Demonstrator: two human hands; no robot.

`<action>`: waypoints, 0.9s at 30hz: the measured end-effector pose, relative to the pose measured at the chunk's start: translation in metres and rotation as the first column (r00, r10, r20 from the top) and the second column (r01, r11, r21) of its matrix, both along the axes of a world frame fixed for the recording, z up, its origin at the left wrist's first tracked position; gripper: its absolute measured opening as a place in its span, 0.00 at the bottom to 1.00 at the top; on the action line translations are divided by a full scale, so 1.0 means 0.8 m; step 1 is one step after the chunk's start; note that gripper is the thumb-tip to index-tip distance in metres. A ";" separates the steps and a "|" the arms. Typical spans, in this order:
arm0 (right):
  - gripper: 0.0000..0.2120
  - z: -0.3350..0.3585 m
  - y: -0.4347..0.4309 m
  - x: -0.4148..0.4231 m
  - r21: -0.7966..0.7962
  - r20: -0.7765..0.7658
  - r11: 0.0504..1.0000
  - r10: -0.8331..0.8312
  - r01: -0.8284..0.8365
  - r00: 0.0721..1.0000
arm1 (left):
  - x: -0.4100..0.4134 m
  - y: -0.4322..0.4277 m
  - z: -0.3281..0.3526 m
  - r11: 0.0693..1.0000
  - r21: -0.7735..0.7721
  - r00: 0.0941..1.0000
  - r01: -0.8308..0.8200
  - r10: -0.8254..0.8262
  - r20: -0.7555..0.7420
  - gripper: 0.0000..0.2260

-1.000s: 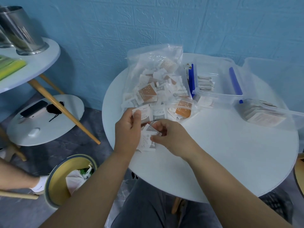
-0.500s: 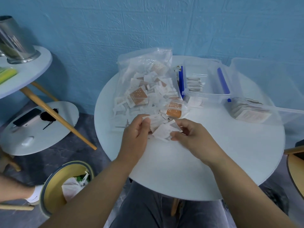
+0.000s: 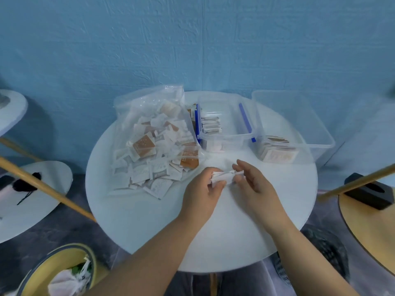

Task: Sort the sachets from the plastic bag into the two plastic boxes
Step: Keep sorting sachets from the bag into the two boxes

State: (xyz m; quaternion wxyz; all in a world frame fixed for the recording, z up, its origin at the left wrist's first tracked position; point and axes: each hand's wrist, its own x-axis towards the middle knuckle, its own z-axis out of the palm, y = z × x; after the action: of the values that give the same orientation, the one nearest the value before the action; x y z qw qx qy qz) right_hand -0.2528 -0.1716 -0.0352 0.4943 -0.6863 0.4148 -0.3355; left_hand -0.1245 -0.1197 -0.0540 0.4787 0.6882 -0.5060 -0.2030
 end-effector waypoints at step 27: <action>0.09 0.009 -0.031 0.003 -0.333 -0.350 0.887 0.199 -0.320 0.915 | 0.004 -0.003 0.000 0.997 0.067 0.928 -0.023 -0.003 0.372 0.11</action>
State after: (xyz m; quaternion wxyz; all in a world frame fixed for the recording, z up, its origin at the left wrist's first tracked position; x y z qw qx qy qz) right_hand -0.2503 -0.1966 -0.0280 0.3210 -0.8628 0.3160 -0.2294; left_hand -0.1209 -0.1219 -0.0539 0.3508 0.7332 -0.5765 -0.0842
